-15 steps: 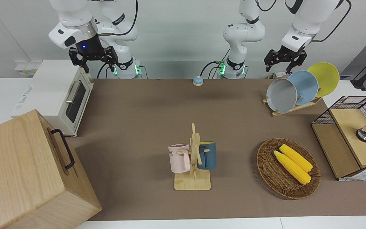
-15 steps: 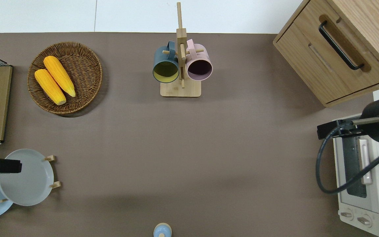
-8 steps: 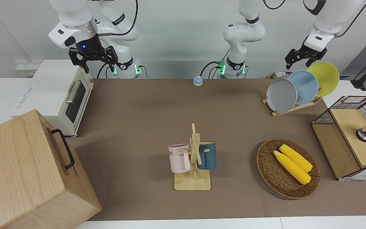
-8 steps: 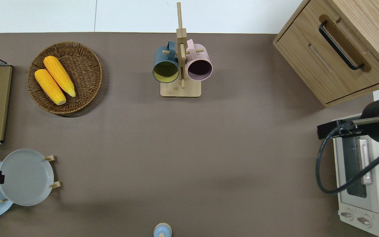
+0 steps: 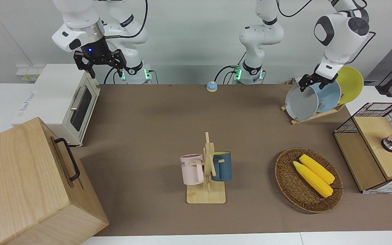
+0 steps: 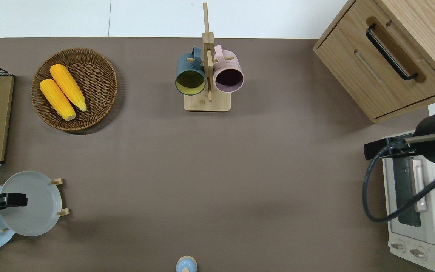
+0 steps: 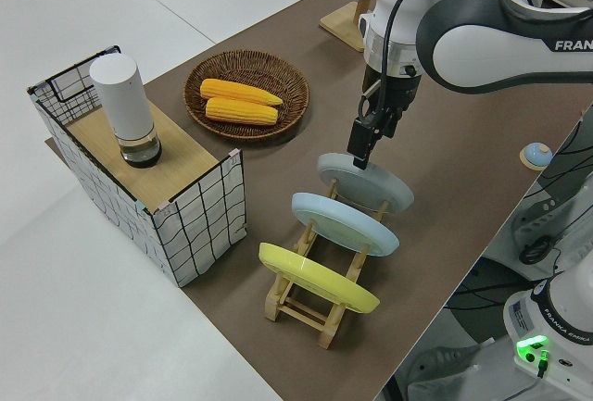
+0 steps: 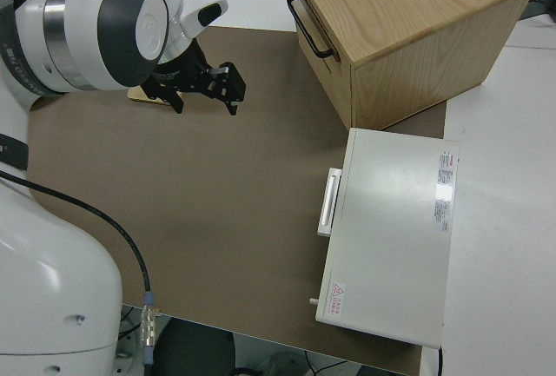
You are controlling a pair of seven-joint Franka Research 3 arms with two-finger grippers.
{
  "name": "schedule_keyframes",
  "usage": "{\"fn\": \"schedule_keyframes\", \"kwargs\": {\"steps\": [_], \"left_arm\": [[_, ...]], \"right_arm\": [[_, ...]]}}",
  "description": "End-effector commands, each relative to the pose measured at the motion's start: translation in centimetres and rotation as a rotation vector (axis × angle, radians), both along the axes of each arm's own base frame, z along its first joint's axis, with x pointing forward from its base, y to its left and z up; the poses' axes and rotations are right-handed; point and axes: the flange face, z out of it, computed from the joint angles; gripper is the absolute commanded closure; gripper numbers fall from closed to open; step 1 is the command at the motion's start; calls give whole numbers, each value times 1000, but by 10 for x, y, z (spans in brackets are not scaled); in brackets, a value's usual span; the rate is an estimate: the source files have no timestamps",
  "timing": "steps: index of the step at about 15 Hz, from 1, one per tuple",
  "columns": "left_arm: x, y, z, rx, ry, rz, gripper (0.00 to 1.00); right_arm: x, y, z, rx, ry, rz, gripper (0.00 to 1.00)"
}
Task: Pick gray plate from low plate rack and place it on table with left arm
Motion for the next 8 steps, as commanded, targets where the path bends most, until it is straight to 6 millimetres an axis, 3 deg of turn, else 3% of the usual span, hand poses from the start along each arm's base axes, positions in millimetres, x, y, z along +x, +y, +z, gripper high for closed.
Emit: {"fn": "schedule_keyframes", "kwargs": {"steps": [1, 8], "left_arm": [[-8, 0, -23, 17, -33, -18, 5], [-11, -2, -47, 61, -41, -54, 5]], "right_arm": [[-3, 1, 3, 6, 7, 2, 13], [-3, 1, 3, 6, 7, 2, 13]]}}
